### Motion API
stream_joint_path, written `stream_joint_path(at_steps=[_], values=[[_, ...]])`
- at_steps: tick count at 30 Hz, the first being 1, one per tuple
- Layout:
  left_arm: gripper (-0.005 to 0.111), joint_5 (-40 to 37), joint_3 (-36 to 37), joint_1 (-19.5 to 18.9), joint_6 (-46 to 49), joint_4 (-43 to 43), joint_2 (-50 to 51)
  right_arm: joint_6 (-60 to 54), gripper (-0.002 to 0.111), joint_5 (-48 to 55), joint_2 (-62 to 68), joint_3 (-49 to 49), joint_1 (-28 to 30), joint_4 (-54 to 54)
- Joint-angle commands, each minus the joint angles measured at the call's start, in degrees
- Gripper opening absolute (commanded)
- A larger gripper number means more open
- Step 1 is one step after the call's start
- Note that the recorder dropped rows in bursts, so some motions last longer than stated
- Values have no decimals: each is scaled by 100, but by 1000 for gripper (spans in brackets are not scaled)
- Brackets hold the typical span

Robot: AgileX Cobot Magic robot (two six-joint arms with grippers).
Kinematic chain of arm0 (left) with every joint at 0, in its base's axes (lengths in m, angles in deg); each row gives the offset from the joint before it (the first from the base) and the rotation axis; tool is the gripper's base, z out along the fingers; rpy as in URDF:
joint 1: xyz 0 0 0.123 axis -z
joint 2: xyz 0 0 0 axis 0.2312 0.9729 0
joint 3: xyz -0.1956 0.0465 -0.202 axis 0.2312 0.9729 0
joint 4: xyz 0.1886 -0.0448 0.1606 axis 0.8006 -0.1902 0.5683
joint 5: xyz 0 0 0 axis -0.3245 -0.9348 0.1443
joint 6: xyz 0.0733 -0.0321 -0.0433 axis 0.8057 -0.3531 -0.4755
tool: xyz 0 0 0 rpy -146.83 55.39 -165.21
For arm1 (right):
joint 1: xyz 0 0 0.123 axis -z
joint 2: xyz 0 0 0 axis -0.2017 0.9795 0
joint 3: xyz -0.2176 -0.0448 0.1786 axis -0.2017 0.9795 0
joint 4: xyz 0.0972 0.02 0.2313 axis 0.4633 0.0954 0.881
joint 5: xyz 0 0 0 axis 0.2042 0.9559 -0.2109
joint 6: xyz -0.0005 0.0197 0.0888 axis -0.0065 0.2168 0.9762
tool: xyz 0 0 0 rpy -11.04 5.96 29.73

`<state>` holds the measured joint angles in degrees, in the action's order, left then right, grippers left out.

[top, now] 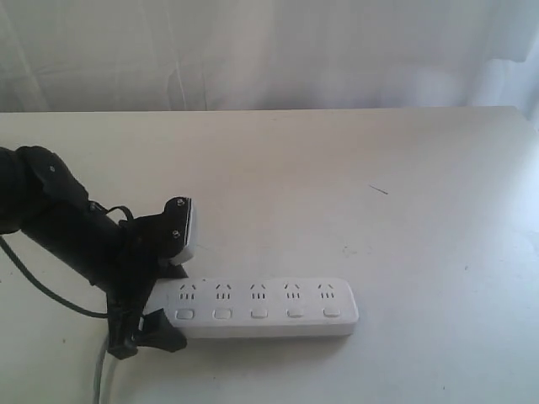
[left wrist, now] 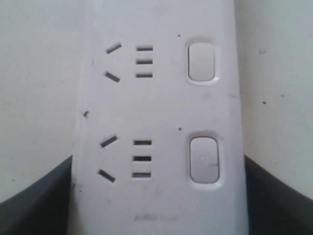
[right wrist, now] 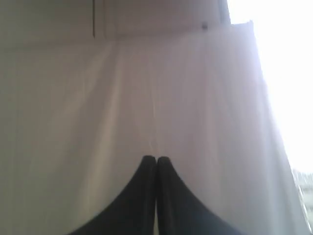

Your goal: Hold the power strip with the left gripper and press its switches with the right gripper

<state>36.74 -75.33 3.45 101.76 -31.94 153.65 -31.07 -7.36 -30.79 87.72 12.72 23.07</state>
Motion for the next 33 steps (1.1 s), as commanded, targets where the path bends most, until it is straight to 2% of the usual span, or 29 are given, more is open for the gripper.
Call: stream_joint_path(at_steps=[1, 2, 4, 8, 12, 18, 21, 24, 27, 28, 30, 33], values=[[0, -290, 25, -16, -529, -98, 400, 1328, 0, -1737, -23, 6, 0, 3], [0, -252, 25, -16, -607, -66, 546, 2455, 0, -1938, -23, 6, 0, 0], [0, -78, 25, -16, -665, 8, 706, 3735, 0, -1934, -23, 6, 0, 0], [0, 521, 25, -6, -1133, 471, 700, 3884, 0, -1803, -23, 6, 0, 0], [0, 822, 25, 55, -1061, 703, 489, 4248, 0, -2042, -23, 6, 0, 15], [0, 525, 25, 750, -825, 2123, 198, 4854, 0, -2108, -23, 6, 0, -176], [0, 339, 25, 1051, -825, 2324, 198, 5070, 0, -2079, -23, 6, 0, -878], [0, 301, 25, 1256, -825, 2335, 198, 5687, 0, -1473, -23, -273, 0, -3049], [0, 301, 25, 1323, -849, 2335, 198, 7621, 0, -639, 8, -1104, 0, -6496], [0, 301, 25, 1326, -867, 2335, 198, 8445, 0, -612, 216, -1395, 0, -7903], [0, 301, 25, 1326, -941, 2335, 198, 9527, 0, -707, 658, -1949, 0, -9654], [0, 345, 25, 1326, -981, 2335, 198, 9773, 0, -1531, 1583, -2348, 17, -9654]])
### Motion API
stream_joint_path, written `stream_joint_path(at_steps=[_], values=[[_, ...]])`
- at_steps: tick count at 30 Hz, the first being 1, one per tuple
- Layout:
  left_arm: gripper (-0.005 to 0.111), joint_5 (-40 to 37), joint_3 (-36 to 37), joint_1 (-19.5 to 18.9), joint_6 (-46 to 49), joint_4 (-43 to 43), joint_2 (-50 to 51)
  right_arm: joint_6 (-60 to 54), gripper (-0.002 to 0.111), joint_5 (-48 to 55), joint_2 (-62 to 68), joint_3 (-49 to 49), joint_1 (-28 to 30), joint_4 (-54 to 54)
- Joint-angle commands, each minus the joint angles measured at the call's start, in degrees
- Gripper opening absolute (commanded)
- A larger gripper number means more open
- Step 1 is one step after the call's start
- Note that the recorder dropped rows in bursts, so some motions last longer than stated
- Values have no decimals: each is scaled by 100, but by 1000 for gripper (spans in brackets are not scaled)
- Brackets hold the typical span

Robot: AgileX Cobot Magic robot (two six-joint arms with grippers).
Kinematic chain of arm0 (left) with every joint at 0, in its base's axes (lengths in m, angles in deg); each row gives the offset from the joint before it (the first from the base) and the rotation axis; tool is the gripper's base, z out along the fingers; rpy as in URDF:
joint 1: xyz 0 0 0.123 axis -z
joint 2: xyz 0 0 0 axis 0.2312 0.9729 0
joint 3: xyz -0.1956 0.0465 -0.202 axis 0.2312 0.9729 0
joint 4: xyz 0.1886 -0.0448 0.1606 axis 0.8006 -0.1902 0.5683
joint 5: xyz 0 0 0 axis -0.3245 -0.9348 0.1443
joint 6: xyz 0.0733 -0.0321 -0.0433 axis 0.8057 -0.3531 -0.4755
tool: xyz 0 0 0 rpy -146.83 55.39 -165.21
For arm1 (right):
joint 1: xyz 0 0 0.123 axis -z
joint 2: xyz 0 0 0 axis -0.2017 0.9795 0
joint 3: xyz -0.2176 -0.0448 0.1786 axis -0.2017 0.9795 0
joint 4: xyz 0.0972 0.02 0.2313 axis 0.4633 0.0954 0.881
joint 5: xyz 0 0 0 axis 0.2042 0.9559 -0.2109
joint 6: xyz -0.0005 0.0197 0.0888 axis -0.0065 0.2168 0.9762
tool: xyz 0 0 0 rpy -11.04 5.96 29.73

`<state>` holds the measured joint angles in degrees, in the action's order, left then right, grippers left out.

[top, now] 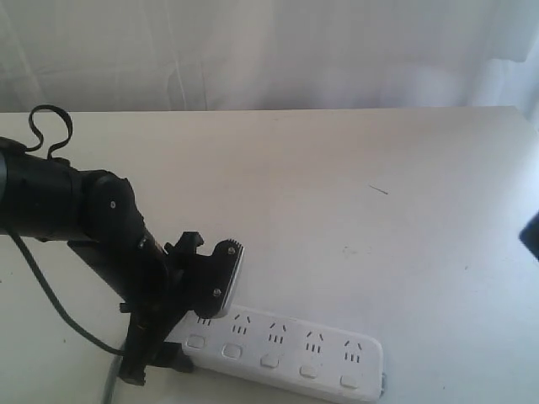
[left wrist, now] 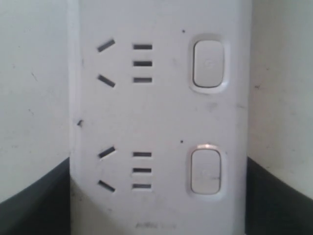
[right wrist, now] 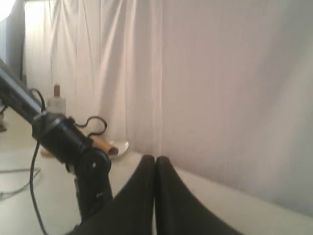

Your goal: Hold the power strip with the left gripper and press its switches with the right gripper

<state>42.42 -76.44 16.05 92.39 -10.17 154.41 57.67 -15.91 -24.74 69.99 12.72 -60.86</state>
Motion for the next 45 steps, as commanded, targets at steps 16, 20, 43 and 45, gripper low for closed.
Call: stream_joint_path(at_steps=[16, 20, 43, 45], values=[[0, -95, 136, 54, -1235, 669, 122, -251, 0, -2156, 3670, -887, -1, -1261], [0, -80, 136, 54, -1235, 681, 122, -865, 0, -1484, 3748, -883, -205, -1261], [0, -3, 113, 54, -1344, 711, 122, -190, 0, 3651, 7417, -1043, -5310, -1261], [0, -87, 113, 54, -1344, 711, 122, 205, 0, 3834, 7597, -1215, -5424, -1261]])
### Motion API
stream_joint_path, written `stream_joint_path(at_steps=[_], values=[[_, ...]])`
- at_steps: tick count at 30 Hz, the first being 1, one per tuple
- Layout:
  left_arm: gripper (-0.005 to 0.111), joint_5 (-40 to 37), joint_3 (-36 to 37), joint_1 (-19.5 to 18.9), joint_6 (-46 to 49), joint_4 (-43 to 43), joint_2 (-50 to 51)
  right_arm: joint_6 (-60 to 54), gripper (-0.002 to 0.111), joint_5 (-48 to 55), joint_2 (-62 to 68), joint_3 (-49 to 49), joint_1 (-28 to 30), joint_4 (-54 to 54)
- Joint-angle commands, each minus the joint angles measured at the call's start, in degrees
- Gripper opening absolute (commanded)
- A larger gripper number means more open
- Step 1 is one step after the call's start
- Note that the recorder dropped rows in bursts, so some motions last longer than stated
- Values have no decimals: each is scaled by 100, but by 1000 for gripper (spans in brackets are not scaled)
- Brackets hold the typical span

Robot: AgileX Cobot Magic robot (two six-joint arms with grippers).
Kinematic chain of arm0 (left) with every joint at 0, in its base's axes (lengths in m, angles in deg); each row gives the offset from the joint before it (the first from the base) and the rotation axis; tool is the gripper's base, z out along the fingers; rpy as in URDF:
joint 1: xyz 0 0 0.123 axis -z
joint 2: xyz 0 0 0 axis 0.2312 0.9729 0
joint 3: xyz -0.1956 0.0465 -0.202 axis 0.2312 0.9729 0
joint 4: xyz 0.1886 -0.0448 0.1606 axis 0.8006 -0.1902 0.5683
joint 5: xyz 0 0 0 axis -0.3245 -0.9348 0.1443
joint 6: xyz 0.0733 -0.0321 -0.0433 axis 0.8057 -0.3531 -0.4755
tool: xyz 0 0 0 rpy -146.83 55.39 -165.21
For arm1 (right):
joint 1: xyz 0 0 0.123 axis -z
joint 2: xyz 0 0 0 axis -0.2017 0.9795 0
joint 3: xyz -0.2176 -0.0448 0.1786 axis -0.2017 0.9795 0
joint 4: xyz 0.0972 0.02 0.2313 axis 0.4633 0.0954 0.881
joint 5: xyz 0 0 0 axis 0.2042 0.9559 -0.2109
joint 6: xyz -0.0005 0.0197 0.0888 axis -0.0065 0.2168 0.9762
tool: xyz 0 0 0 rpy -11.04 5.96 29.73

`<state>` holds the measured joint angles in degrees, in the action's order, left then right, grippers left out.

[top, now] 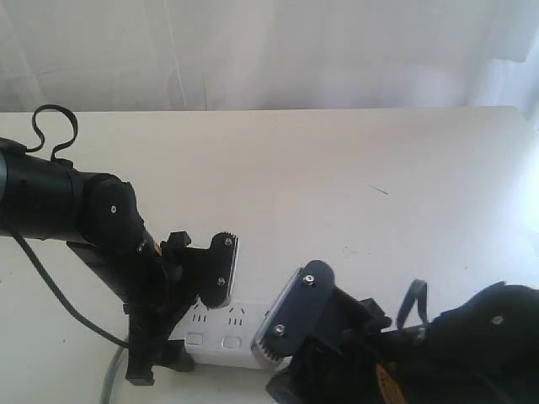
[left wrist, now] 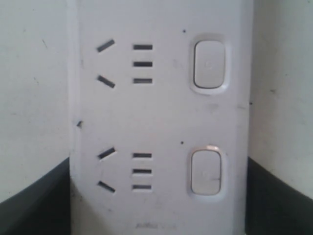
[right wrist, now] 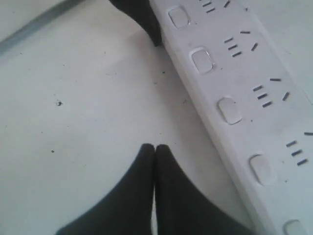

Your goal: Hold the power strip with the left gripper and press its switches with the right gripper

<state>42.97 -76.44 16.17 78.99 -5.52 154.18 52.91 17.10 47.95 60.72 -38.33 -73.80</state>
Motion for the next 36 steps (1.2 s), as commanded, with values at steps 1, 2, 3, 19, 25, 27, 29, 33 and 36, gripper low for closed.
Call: stream_joint_path(at_steps=[1, 2, 3, 19, 25, 27, 29, 33, 36], values=[[0, -208, 113, 43, -13, 246, 144, 800, 0, 604, 386, -354, -344, 33], [0, -372, 113, 43, -91, 246, 166, 902, 0, 784, 447, -510, -360, 33], [0, -452, 113, 43, -216, 296, 185, 902, 0, 874, 462, -576, -360, 33], [0, -823, 113, 43, -1214, 846, 381, 1933, 0, 1615, 1175, -815, -360, 291], [0, -834, 113, 43, -1214, 846, 381, 1933, 0, 1560, 1184, -1171, -360, 291], [0, -861, 113, 43, -1214, 846, 381, 1933, 0, 1520, 1187, -1259, -360, 291], [0, -901, 113, 43, -1214, 846, 381, 1933, 0, 1520, 1211, -1287, -360, 291], [0, -940, 113, 43, -1214, 846, 381, 1921, 0, 1489, 1451, -1287, -360, 291], [0, -930, 113, 43, -1214, 872, 381, 1921, 0, 1426, 1711, -1287, -360, 291]])
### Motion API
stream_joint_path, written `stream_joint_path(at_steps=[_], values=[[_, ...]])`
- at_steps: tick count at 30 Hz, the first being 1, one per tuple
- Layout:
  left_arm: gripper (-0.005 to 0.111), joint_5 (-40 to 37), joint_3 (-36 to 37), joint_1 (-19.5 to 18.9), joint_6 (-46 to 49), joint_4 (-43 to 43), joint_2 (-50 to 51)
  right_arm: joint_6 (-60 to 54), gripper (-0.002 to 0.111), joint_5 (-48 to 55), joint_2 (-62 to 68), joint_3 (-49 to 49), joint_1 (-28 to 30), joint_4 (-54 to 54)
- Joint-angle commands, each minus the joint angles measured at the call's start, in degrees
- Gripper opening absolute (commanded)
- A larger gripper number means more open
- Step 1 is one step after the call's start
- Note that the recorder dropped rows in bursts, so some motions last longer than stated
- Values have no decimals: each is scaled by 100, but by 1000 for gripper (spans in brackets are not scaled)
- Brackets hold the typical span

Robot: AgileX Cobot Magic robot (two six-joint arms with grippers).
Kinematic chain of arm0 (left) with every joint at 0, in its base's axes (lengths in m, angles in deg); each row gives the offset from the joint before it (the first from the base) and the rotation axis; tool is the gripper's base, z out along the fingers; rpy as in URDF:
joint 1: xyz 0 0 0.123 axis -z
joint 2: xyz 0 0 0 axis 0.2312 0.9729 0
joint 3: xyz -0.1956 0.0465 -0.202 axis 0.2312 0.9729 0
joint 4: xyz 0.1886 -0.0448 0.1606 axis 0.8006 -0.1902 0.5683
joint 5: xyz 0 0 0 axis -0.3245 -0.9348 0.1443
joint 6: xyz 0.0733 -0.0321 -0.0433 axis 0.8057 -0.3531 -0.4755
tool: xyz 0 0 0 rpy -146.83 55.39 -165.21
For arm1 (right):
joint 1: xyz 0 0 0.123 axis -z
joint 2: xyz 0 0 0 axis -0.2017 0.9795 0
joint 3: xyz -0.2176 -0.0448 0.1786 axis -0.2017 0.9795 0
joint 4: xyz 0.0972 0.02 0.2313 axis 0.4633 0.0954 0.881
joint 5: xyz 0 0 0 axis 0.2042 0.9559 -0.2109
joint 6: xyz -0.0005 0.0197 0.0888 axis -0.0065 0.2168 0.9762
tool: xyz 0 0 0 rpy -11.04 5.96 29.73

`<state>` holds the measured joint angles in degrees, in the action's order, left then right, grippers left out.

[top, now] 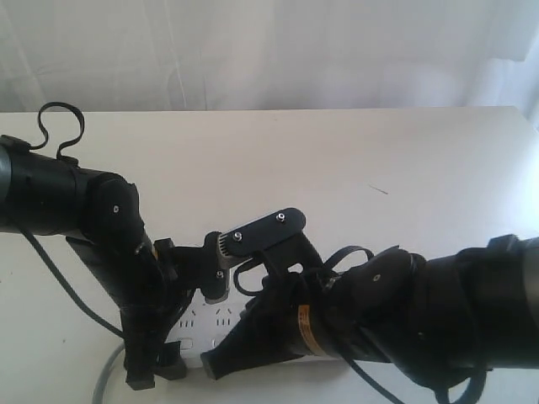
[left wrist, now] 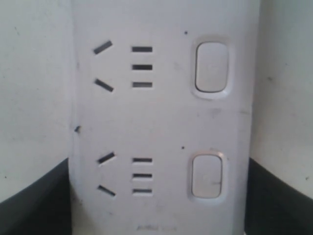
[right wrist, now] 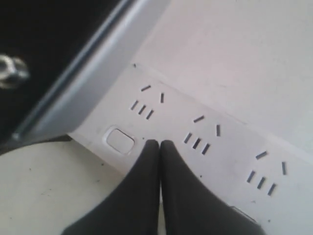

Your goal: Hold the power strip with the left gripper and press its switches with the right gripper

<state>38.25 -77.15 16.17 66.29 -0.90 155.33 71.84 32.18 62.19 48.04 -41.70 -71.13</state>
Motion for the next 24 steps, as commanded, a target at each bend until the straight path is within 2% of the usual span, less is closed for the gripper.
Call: stream_joint_path(at_steps=[1, 8, 16, 24], values=[[0, -457, 184, 43, 55, 427, 266, 28, 0, -100, 364, -19, -23, 25], [0, -569, 184, 43, 55, 541, 266, 28, 0, -86, 446, 33, -23, 25], [0, -607, 184, 43, 40, 556, 266, 28, 0, 164, 470, 520, -23, 36], [0, -606, 184, 43, -21, 556, 266, 99, 0, 9, 1094, 556, -23, 36]])
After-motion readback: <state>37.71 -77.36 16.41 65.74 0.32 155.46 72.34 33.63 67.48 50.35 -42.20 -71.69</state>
